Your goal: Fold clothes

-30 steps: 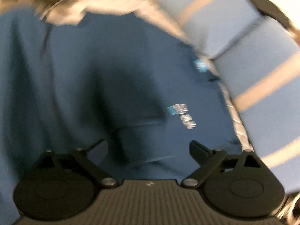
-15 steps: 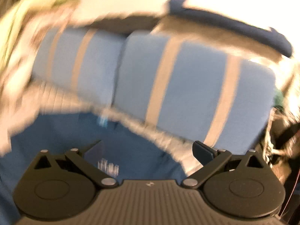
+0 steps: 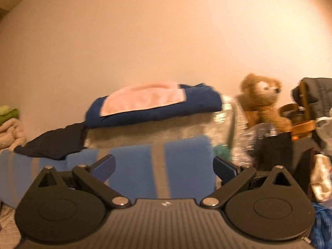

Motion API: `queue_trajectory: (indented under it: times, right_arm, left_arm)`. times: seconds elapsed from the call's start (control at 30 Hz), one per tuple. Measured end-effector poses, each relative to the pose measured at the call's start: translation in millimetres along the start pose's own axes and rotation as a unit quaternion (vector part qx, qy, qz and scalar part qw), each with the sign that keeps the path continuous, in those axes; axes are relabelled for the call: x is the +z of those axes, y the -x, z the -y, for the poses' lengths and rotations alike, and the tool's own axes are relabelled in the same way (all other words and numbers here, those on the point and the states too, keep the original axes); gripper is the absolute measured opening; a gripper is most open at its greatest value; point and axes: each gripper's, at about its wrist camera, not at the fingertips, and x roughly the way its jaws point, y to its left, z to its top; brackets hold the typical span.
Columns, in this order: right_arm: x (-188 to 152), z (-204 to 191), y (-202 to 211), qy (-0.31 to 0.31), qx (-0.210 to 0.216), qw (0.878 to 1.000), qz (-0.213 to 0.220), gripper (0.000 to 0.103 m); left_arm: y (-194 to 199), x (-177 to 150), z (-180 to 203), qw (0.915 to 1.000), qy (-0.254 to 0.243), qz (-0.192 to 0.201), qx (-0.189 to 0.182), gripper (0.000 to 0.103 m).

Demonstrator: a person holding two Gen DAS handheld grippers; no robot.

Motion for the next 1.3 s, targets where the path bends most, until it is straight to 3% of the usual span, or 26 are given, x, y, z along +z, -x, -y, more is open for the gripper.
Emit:
queue_trajectory:
  times: [0.27,0.4,0.57,0.7,0.87,0.93,1.17,1.3]
  right_arm:
    - [-7.5,68.4,35.3,0.012,-0.079,0.997,-0.017,0.103]
    - [-18.6,94.0,47.2,0.021,-0.109,0.993,-0.036,0.103]
    - [-43.0,115.7,52.5,0.032,-0.127,0.989,-0.071,0.103]
    - [-65.3,129.0,54.5,0.038,-0.14,0.984,-0.101,0.103]
    - [-102.5,139.9,56.2,0.052,-0.156,0.976,-0.141,0.103]
    - [-120.8,145.5,54.1,0.047,-0.158,0.974,-0.155,0.103]
    - [-184.7,165.2,46.9,0.031,-0.163,0.964,-0.207,0.103]
    - [-225.5,176.6,40.8,-0.017,-0.15,0.958,-0.243,0.098]
  left_arm:
    - [-41.7,-39.7,67.4,0.9958,0.038,-0.016,-0.081,0.081]
    - [-62.9,-70.2,98.2,0.9918,0.076,-0.021,-0.1,0.081]
    - [-95.2,-127.4,134.7,0.9873,0.086,-0.068,-0.115,0.081]
    - [-116.2,-180.7,150.4,0.9858,0.076,-0.102,-0.11,0.081]
    - [-111.7,-230.6,144.0,0.99,0.053,-0.094,-0.091,0.081]
    - [-107.2,-235.0,143.8,0.9904,0.032,-0.109,-0.078,0.081]
    - [-93.7,-233.1,160.5,0.9896,-0.037,-0.098,-0.099,0.081]
    - [-84.3,-234.6,182.0,0.9867,-0.092,-0.099,-0.09,0.081]
